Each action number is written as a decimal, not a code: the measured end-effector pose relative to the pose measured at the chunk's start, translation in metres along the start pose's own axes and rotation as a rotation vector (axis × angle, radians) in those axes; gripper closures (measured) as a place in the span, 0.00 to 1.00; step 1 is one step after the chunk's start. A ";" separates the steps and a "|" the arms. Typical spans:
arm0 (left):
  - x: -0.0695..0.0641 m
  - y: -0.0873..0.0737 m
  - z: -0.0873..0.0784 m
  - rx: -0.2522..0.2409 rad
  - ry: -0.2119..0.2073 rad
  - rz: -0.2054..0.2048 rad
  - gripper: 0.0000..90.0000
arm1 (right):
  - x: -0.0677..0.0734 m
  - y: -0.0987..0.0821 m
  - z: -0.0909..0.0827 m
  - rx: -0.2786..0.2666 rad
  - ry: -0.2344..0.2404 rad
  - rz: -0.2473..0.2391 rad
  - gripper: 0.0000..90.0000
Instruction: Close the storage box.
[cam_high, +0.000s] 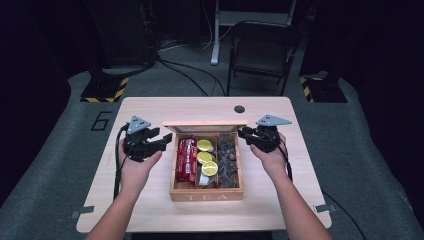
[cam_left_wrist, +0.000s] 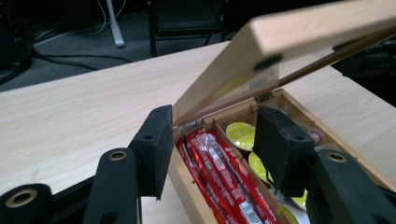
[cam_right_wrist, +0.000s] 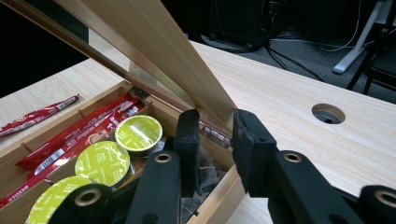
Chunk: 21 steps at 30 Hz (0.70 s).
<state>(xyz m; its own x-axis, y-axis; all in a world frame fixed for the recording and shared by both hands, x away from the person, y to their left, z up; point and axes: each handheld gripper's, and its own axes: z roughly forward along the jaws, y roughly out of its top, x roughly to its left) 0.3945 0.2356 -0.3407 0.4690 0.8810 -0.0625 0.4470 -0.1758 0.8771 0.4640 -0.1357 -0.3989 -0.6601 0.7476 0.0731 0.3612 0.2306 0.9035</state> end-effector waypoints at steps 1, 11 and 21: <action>0.000 0.000 0.000 0.000 0.000 0.000 0.53 | 0.000 0.000 0.000 0.000 0.000 0.001 0.79; -0.008 0.012 0.004 -0.040 0.012 0.043 0.67 | 0.000 0.000 0.000 -0.002 0.001 0.002 0.79; -0.011 0.015 0.004 -0.038 0.038 0.054 0.68 | 0.000 0.000 0.000 -0.002 0.007 0.013 0.78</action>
<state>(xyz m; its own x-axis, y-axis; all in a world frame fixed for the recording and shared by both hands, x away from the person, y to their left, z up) 0.3990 0.2218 -0.3291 0.4626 0.8865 0.0031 0.3924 -0.2079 0.8960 0.4643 -0.1359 -0.3985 -0.6599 0.7463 0.0873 0.3681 0.2198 0.9034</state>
